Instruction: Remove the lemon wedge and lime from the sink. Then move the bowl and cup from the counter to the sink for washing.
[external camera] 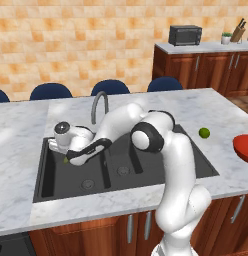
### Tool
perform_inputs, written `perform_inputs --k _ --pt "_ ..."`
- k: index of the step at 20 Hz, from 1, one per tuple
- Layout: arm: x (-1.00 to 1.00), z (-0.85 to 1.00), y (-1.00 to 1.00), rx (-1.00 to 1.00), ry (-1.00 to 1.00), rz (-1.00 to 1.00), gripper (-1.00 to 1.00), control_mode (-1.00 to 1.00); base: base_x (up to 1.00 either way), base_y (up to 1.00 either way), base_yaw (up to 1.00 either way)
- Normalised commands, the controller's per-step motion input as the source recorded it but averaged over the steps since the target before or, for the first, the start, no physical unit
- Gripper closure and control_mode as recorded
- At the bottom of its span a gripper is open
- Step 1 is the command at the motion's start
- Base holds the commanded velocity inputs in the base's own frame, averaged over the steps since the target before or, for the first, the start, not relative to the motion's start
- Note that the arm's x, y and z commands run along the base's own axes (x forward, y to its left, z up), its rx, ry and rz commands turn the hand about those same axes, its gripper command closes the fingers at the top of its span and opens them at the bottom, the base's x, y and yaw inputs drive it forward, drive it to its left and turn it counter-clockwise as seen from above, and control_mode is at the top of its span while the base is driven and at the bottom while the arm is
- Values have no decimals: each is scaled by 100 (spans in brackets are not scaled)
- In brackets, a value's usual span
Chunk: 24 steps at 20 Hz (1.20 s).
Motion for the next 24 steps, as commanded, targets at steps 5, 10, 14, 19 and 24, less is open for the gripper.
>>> perform_inputs --k 5,10,14,19,24 --pt "-18 31 8 9 0 -10 100 -100 0 0 0" --pt "-22 23 13 11 0 -12 100 -100 0 0 0" --pt "-16 26 10 11 0 -9 100 -100 0 0 0" --pt "-13 30 14 10 -1 -7 100 -100 0 0 0" --pt "-11 31 15 11 -1 -5 100 -100 0 0 0"
